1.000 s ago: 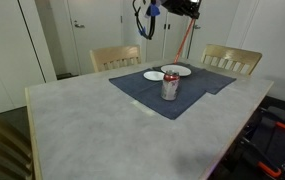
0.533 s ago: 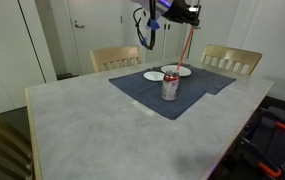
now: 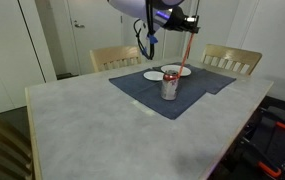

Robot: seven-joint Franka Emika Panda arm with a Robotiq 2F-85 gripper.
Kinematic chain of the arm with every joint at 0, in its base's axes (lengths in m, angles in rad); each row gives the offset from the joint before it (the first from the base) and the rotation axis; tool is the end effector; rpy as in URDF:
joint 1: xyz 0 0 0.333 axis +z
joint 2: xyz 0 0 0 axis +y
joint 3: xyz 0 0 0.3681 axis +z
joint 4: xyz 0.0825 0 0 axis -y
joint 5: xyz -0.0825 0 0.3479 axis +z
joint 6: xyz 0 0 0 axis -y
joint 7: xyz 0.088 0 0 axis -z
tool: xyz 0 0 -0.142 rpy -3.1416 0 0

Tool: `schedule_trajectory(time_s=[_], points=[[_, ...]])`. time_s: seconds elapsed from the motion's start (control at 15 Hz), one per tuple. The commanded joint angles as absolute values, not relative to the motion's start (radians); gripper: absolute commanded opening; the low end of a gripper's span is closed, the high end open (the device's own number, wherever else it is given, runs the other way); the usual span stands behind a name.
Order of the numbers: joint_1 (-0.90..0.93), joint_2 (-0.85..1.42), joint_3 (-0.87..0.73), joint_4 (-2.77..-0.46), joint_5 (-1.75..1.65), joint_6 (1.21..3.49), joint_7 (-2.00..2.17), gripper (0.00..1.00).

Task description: Take the straw from the white plate and put it in the can

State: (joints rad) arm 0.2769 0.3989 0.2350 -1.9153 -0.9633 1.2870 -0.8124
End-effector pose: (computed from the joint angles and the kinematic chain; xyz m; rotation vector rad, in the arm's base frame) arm 0.5055 0.1187 0.3604 1.4441 1.5068 -1.2657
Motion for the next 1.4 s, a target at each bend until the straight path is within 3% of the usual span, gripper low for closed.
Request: schedule_trajectory(time_s=[0.0,1.33], points=[[0.268,0.433,0.246,-1.87,-0.966,1.262,-0.793,0.02],[0.274,0.411,0.251,-1.838,-0.982,1.203,-0.771,0.02]])
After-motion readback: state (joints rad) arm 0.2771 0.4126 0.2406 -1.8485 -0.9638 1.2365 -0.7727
